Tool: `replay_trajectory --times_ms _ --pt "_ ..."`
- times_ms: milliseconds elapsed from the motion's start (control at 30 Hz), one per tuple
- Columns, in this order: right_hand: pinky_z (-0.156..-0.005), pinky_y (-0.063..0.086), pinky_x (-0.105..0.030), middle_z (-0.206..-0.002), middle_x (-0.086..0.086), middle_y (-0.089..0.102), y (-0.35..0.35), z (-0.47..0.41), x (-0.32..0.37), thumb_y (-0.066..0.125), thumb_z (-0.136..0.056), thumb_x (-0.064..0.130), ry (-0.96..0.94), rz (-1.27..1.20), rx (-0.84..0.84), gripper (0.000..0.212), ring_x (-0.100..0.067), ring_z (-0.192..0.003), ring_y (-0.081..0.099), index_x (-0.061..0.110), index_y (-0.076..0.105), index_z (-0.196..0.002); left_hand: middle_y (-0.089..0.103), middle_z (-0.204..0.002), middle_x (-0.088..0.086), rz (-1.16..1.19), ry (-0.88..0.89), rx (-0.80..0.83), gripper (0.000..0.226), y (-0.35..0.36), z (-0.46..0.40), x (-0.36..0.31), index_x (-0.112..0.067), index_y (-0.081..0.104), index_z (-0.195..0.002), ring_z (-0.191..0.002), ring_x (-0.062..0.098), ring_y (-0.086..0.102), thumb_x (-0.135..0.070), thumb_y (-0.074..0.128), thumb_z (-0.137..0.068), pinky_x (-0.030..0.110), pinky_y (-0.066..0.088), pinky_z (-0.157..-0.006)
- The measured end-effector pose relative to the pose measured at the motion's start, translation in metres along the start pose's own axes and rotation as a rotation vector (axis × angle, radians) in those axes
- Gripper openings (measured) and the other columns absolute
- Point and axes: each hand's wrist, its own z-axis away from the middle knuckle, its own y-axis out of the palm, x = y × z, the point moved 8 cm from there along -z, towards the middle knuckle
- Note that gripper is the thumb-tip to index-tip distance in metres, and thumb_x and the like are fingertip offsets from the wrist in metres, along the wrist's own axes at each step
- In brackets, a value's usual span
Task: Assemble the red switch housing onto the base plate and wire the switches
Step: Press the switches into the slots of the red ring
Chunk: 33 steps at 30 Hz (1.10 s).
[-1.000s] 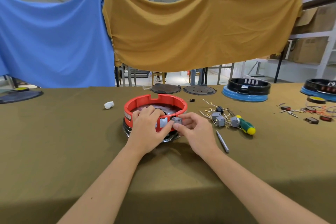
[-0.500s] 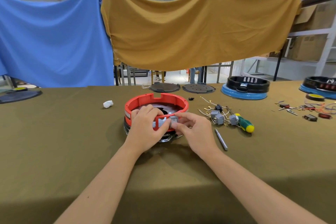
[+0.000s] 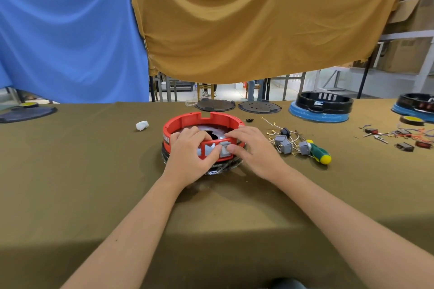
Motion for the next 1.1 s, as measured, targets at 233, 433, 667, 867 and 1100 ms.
replay_trajectory --times_ms 233,433,667,867,1100 --pt "-0.097 0.024 -0.015 -0.125 0.002 0.058 0.004 0.003 0.0 0.059 -0.098 0.03 -0.027 -0.043 -0.094 0.032 -0.013 -0.124 0.039 0.016 0.063 -0.126 0.051 -0.084 -0.012 -0.06 0.011 0.012 0.03 0.003 0.0 -0.001 -0.023 0.067 -0.094 -0.086 0.007 0.041 -0.047 0.049 -0.089 0.025 0.017 -0.084" --pt "-0.097 0.029 -0.022 -0.117 0.004 0.058 0.0 0.009 0.001 0.056 -0.099 0.035 -0.019 -0.078 -0.127 0.031 -0.014 -0.119 0.038 0.018 0.065 -0.123 0.059 -0.086 -0.008 -0.018 0.021 0.048 0.033 0.007 0.001 -0.005 -0.022 0.066 -0.095 -0.087 0.012 0.048 -0.046 0.043 -0.092 0.029 0.022 -0.083" --pt "-0.096 0.034 -0.025 -0.109 0.009 0.057 -0.003 0.008 -0.001 0.059 -0.097 0.033 0.001 -0.105 -0.157 0.027 -0.014 -0.114 0.04 0.016 0.067 -0.116 0.059 -0.086 -0.01 0.011 0.032 0.038 0.034 0.006 0.002 -0.008 -0.024 0.065 -0.095 -0.086 0.011 0.049 -0.05 0.043 -0.091 0.03 0.023 -0.083" --pt "-0.093 0.033 -0.023 -0.111 0.003 0.059 -0.001 0.006 -0.001 0.058 -0.097 0.035 0.008 -0.075 -0.151 0.029 -0.015 -0.114 0.041 0.014 0.066 -0.115 0.061 -0.087 -0.008 0.02 0.031 0.057 0.033 0.008 0.001 -0.006 -0.026 0.064 -0.096 -0.086 0.012 0.05 -0.05 0.043 -0.094 0.032 0.025 -0.083" --pt "-0.091 0.032 -0.021 -0.113 0.003 0.059 -0.001 0.004 -0.001 0.059 -0.096 0.035 0.026 -0.077 -0.13 0.029 -0.014 -0.116 0.04 0.013 0.065 -0.115 0.062 -0.086 -0.009 0.014 0.024 0.052 0.027 0.009 0.001 -0.003 -0.026 0.065 -0.095 -0.085 0.011 0.05 -0.047 0.048 -0.095 0.03 0.023 -0.082"
